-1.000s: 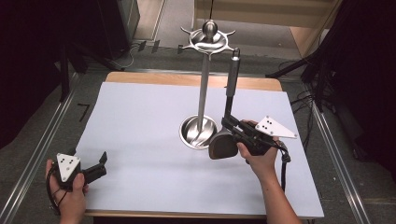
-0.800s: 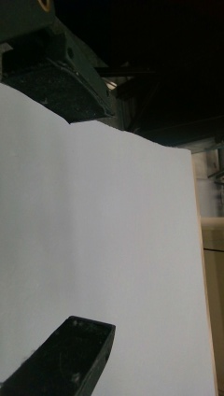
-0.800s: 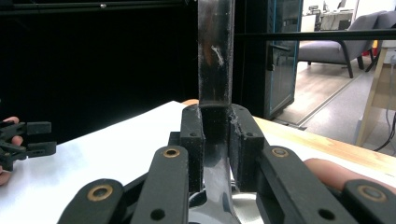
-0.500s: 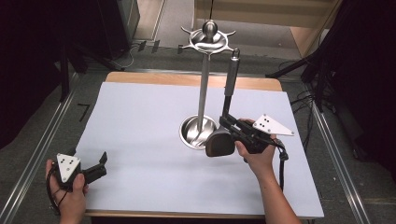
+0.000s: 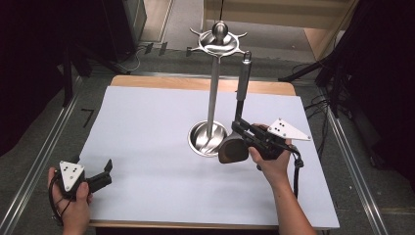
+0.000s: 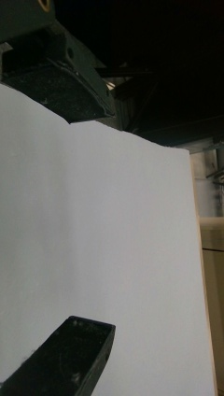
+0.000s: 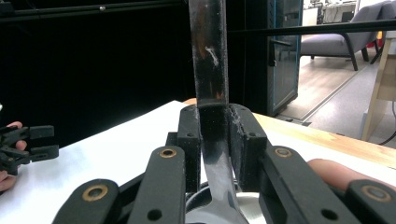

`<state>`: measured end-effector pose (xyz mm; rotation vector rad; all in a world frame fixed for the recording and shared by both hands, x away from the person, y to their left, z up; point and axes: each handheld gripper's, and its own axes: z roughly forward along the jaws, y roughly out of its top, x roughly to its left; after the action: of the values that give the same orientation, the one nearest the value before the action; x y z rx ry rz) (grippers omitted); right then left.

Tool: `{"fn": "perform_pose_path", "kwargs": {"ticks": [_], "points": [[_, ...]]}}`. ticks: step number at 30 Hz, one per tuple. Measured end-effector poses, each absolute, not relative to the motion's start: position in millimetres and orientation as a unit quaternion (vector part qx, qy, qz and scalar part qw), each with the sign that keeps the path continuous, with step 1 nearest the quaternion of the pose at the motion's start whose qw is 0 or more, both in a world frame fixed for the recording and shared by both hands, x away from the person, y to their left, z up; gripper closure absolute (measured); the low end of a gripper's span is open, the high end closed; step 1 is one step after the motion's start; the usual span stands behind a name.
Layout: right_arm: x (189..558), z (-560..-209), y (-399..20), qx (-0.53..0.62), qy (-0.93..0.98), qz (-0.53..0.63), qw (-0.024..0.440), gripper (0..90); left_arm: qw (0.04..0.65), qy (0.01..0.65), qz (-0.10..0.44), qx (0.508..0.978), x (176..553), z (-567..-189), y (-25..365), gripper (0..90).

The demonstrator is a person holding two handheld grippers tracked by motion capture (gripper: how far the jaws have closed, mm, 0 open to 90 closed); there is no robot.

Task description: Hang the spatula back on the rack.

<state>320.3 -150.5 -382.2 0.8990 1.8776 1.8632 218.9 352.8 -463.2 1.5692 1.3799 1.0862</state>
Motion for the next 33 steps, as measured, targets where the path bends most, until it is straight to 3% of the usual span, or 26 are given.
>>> {"fn": "perform_pose_path", "kwargs": {"ticks": [10,21,28,33], "points": [[322,-382,-151,0.321,0.664,0.655,0.167,72.7,0.382,0.541,0.426,0.616,219,-463,352,1.2],[322,-382,-159,0.335,0.662,0.651,0.164,53.7,0.378,0.54,0.425,0.62,220,-463,352,1.2],[324,-387,-167,0.362,0.66,0.633,0.182,37.5,0.379,0.54,0.424,0.62,220,-463,352,1.1],[328,-396,-176,0.39,0.662,0.609,0.196,31.5,0.379,0.54,0.424,0.621,220,-463,352,1.1]]}}
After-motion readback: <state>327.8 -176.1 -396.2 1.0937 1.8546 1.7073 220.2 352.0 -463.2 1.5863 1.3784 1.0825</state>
